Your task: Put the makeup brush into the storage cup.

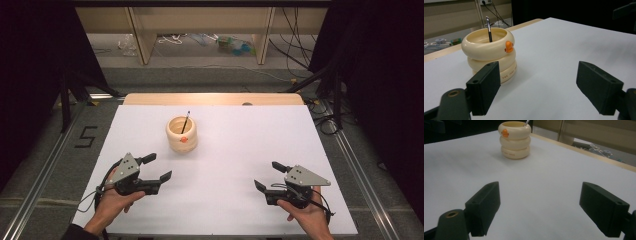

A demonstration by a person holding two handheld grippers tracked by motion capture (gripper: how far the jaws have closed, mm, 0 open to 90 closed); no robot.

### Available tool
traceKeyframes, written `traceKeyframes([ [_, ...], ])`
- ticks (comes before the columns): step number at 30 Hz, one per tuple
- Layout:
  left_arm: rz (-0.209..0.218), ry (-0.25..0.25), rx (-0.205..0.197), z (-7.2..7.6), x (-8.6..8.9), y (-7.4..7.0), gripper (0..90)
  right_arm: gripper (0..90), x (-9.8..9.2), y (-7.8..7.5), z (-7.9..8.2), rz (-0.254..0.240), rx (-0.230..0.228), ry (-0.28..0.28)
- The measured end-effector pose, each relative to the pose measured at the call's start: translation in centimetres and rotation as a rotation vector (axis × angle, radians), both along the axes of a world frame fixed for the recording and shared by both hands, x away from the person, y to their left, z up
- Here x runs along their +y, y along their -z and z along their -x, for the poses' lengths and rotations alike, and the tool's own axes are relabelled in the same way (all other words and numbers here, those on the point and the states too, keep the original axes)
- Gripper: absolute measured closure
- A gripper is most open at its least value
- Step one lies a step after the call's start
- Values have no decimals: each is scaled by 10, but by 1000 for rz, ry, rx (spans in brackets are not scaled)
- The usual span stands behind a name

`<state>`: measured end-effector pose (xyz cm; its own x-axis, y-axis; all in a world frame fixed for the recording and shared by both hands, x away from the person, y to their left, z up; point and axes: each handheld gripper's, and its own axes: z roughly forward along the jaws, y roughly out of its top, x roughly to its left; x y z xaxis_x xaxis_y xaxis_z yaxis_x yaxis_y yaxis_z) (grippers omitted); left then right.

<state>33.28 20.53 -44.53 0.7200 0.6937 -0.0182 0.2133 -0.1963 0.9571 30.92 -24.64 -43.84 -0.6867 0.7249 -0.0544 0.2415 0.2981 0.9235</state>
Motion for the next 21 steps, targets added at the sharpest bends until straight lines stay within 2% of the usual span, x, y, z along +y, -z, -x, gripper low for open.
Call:
traceKeyframes([
  [10, 1, -4, 2, 0, -1, 0, 163, 182, 1, 0, 0, 1, 16, -6],
  [21, 2, -9, -1, 0, -1, 0, 163, 183, 1, 1, 0, 1, 6, -1],
])
